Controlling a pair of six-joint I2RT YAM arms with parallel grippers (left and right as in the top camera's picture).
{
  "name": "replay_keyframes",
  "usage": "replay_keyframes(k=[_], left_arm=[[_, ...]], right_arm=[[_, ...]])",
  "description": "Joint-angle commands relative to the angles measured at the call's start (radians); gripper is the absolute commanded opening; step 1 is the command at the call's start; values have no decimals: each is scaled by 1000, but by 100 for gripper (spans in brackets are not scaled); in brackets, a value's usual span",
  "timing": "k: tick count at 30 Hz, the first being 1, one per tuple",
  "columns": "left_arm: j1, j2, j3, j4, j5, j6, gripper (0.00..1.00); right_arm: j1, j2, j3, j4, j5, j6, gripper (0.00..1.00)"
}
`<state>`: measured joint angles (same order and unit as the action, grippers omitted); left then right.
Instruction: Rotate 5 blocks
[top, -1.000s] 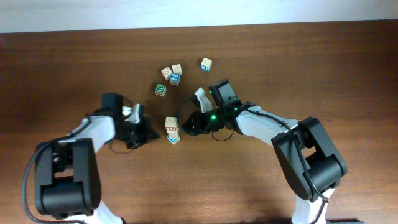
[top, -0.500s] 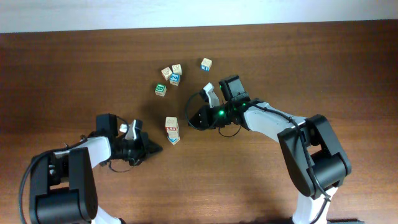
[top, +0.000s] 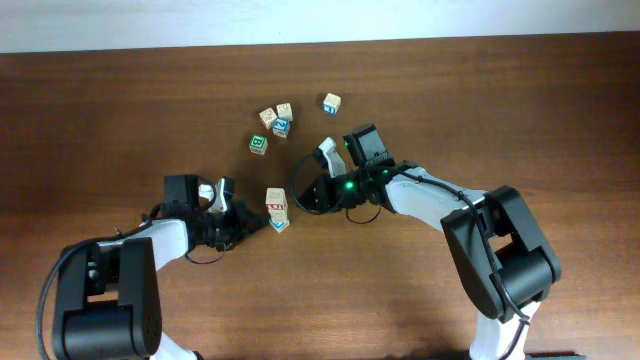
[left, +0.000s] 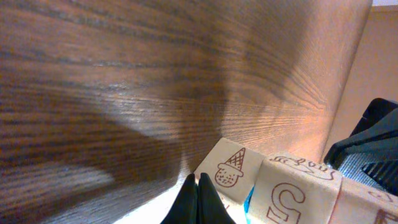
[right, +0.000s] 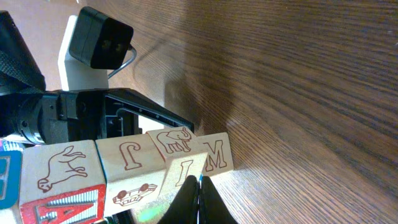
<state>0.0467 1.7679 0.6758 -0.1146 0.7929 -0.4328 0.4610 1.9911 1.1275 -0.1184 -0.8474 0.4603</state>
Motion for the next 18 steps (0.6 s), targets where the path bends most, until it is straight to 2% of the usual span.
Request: replay_keyframes(k=[1,18], left_arm=[[-1,-11,-5,10,-4,-9,0],[-14,-11,-5,54,15,-46,0]], right_arm=[[19,14,-3,5,21,-11,4],[50,14,-3,10,28,-10,4]])
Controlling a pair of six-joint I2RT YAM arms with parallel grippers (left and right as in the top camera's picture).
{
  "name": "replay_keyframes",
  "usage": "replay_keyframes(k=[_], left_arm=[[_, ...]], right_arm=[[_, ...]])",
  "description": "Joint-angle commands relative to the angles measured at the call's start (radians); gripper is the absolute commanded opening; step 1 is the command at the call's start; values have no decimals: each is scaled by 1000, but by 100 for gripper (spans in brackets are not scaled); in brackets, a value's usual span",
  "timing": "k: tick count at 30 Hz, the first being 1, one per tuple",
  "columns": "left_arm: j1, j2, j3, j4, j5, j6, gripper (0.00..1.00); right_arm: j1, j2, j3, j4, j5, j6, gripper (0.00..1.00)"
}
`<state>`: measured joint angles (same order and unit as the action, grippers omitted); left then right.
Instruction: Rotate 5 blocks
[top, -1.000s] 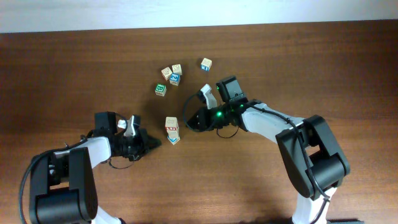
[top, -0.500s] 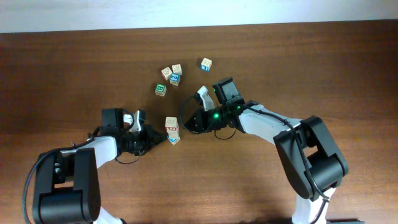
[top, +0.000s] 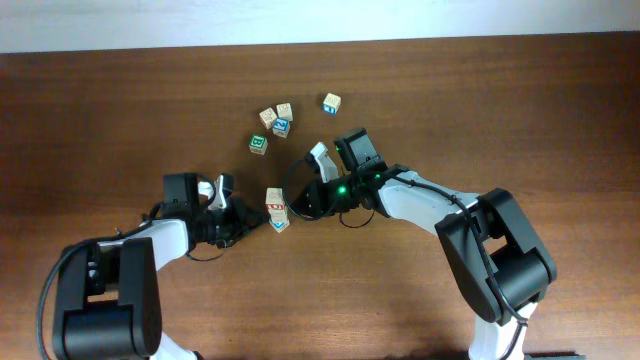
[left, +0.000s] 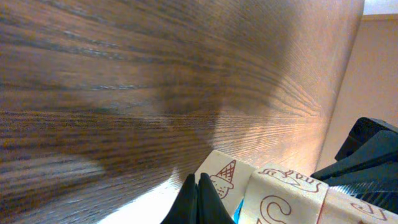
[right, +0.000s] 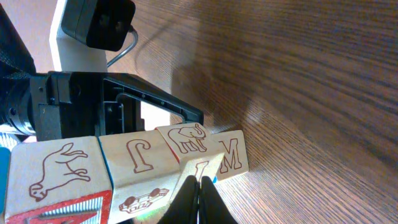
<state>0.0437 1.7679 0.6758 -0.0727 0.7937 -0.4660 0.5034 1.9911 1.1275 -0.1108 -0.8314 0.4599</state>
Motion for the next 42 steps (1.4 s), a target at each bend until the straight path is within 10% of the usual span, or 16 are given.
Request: replay_keyframes(k=[1,22,42], left_arm=[[-11,-11,-5,11,18,-13,0],[50,-21,1,-190,56,79,0],[21,-21,0,-60,84,55,0]], right_arm=[[8,14,-3,2,12,-10,4],[8,14,-3,-5,13,-10,4],[8,14,-3,-8,12,-10,4]])
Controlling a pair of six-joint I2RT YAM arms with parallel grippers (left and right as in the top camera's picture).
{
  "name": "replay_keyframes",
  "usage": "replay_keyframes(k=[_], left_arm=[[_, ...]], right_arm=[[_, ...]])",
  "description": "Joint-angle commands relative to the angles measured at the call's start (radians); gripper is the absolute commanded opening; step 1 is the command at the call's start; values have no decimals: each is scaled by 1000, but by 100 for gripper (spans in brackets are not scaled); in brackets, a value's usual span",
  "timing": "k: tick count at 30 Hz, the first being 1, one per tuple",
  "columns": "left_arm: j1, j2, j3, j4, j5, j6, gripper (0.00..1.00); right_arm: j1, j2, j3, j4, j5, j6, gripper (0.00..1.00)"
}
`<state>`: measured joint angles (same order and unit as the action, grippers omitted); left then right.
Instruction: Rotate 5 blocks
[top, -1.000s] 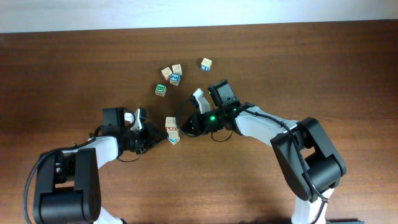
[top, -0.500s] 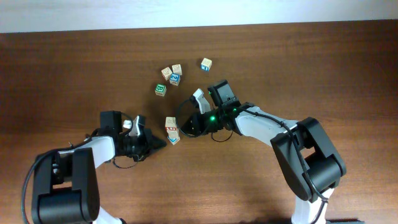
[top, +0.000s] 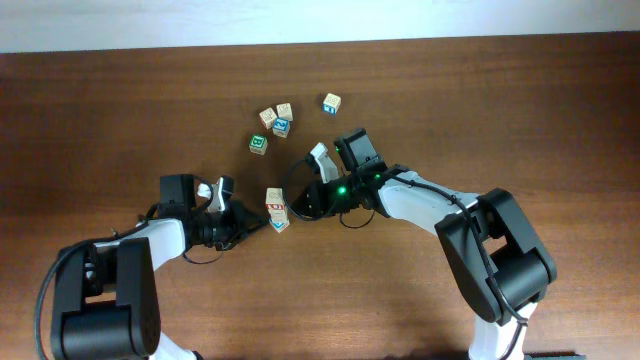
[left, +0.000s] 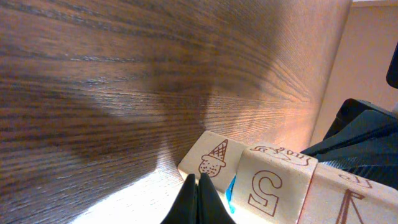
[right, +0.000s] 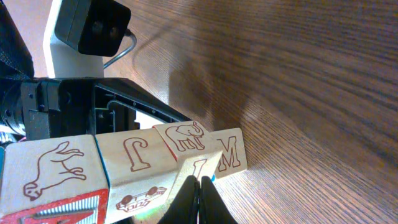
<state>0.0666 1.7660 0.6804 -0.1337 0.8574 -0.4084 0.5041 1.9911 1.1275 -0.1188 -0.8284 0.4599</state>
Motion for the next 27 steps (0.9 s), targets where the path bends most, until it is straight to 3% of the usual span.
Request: replay_keyframes(k=[1,27], left_arm=[[-2,-19,-5,-2,20,-2,0],[-2,-19,-5,23,19,-33,0]], right_arm=[[7,14,-3,0,9,-10,4],[28,14,-3,0,13,-10,4]])
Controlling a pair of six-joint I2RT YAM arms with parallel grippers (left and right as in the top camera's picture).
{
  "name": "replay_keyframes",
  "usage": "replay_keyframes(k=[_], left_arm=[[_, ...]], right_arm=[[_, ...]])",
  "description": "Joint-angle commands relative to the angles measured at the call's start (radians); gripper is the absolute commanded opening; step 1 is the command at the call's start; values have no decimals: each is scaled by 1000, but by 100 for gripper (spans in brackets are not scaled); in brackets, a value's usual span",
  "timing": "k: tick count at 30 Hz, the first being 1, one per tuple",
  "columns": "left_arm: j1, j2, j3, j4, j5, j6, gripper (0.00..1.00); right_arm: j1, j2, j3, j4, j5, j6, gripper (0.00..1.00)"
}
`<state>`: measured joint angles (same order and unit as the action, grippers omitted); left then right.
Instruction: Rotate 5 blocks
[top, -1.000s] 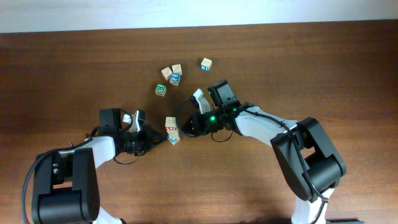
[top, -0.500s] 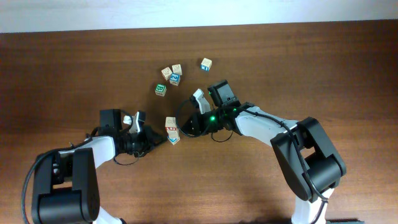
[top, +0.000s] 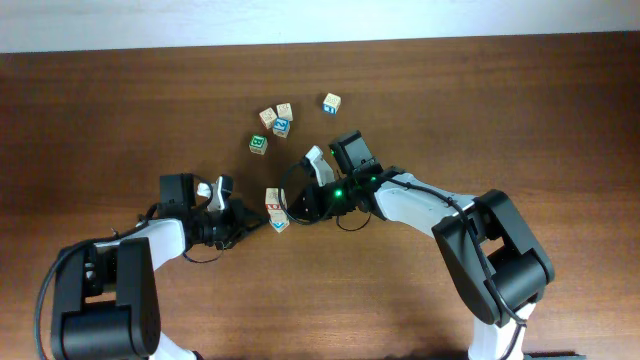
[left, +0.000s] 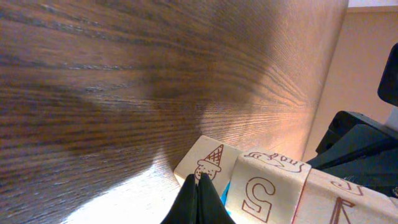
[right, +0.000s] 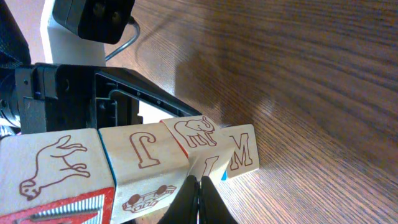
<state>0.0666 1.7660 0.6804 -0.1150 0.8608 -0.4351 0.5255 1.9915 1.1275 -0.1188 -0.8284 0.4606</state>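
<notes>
A short row of wooden picture blocks (top: 275, 208) lies at mid-table between my two grippers. My left gripper (top: 261, 222) is shut with nothing in it, its tip against the ice-cream block (left: 208, 163) at the row's near end, next to a block with a brown S-like figure (left: 268, 188). My right gripper (top: 291, 211) is also shut and empty. Its tip presses the row from the other side, where the elephant block (right: 196, 132), the M block (right: 242, 149) and the J block (right: 140, 155) meet.
Several more blocks lie loose farther back: a tan pair (top: 276, 114), a blue-faced one (top: 281, 127), a green one (top: 258, 144) and one alone (top: 331, 103). My left arm's camera housing (right: 93, 18) fills the far side of the right wrist view.
My right gripper has shifted slightly left, closer against the row, and the blocks loom larger in its view. The left gripper's tip now touches the ice-cream block. Both stay shut.
At first both shut grippers flanked the block row, the right one a little off to its right. The right gripper then stood closer in at the row's edge and remained there. The left arm barely changed. The row now sits pinched between the two tips.
</notes>
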Motion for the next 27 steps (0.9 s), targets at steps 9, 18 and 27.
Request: replay_keyframes(k=[9,18,27], left_arm=[[0,-19,6,107,3,-21,0],[182,-109,308,-287,-172,134,0],[203,-425,595,-647,-521,228,99]], right_arm=[[-88,8,-3,0,-48,-11,5],[-335,-244,55,-321,-24,-230,32],[-417,-725,525,-1054,557,-356,82]])
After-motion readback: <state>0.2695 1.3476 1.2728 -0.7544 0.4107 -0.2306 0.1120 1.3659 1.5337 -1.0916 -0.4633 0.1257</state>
